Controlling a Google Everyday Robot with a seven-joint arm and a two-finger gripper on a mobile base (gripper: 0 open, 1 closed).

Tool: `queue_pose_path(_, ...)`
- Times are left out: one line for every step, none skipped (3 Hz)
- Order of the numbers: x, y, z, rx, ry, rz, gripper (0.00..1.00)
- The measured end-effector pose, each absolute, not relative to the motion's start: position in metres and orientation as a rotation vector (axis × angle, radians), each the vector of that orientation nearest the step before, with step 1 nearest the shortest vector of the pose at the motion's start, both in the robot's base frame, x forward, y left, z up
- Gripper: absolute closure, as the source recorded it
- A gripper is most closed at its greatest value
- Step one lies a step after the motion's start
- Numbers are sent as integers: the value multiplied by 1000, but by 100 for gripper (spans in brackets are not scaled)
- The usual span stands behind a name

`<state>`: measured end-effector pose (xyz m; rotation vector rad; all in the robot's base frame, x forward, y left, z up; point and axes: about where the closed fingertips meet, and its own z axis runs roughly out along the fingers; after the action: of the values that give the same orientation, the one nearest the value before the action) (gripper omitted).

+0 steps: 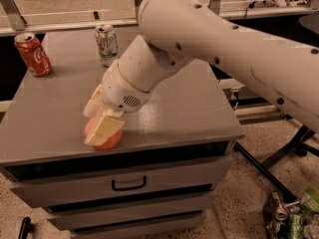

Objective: Move apple near coke can

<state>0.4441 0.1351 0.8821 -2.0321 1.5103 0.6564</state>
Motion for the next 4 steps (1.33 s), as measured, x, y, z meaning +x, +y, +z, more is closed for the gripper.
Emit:
queue_pose_path(443,136,883,-2035,1507,653,39)
queue_pose_path(441,137,884,-2039,1504,650,17)
queue_pose_path(439,138,885,-2042,1500,647,0)
queue_pose_path(438,133,882,-2040,1509,643,0)
